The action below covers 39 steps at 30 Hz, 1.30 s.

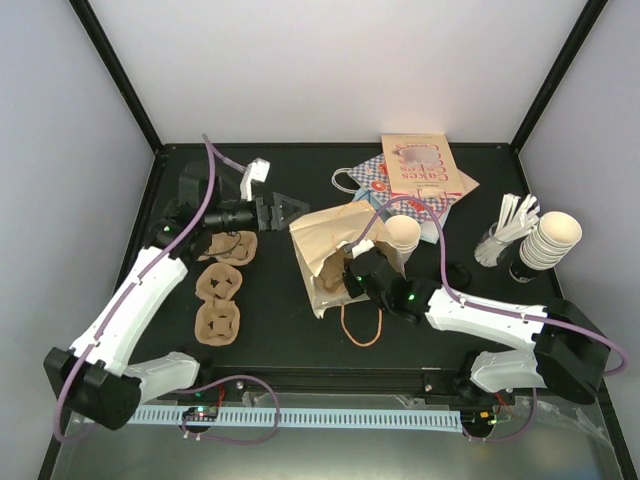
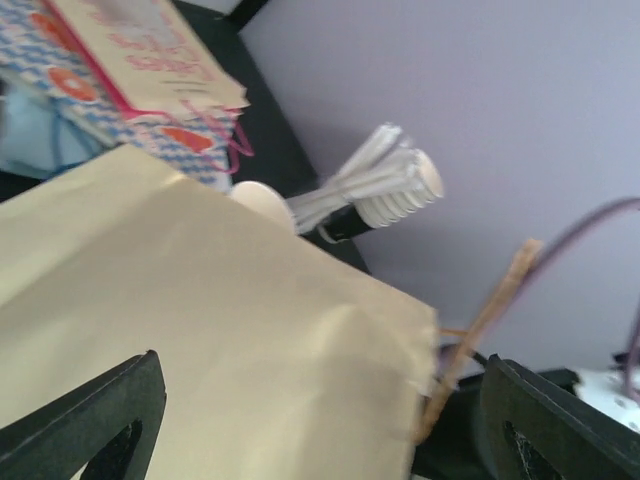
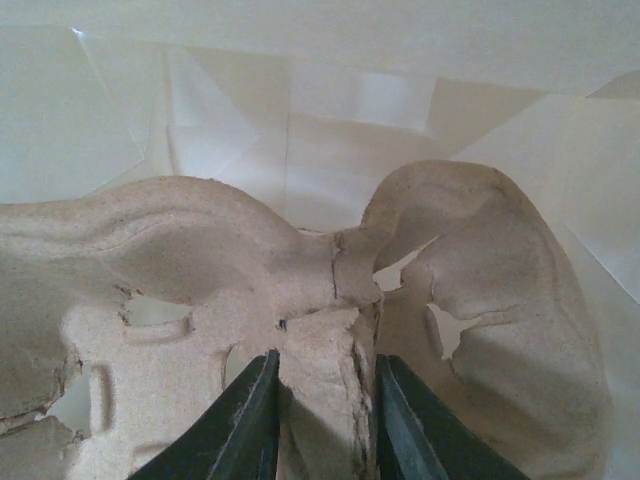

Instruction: Pack the takeout coffee

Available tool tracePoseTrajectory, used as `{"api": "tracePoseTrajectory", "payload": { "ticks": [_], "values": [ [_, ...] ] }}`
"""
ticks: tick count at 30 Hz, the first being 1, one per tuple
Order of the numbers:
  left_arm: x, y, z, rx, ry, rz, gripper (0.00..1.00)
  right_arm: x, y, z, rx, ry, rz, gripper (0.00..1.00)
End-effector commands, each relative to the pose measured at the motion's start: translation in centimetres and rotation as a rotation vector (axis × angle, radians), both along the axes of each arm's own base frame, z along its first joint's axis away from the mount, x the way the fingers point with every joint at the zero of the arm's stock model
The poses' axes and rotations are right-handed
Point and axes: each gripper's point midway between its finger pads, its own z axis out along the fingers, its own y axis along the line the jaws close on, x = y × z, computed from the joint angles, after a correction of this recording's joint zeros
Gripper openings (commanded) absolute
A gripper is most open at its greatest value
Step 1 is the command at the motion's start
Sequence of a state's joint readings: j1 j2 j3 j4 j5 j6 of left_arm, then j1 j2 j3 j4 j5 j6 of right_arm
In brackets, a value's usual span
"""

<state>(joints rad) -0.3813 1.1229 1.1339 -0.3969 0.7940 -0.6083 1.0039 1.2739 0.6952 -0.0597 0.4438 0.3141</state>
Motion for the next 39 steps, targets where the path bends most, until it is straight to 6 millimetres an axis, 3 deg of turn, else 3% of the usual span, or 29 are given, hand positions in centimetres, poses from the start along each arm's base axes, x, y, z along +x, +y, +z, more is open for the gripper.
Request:
{"api": "tracePoseTrajectory", "payload": {
  "ticks": [1, 9, 20, 29, 39],
  "values": [
    [1.8, 1.1, -3.8, 0.092, 0.095, 0.001, 0.89, 0.3, 0.4, 2.5, 0.033, -0.043, -0.003, 0.29],
    [6.6, 2.0, -9.6, 0.208, 0.189, 0.059, 0.86, -0.3, 0.6, 2.8, -0.011, 0.019, 0.031, 0.29],
    [8.8, 1.1, -15.4, 0.245, 0.278, 0.036, 0.82, -1.1, 0.2, 3.1, -0.018, 0.039, 0.054, 0.29],
    [7.0, -1.8, -19.1, 0.264, 0.362, -0.068, 0.70, -0.6, 0.1, 3.1, -0.021, 0.034, 0.026, 0.29],
    [5.0, -2.0, -21.8, 0.285, 0.417, -0.101, 0.66, 0.6, 0.5, 0.6, -0.084, 0.039, -0.018, 0.29]
  ]
}}
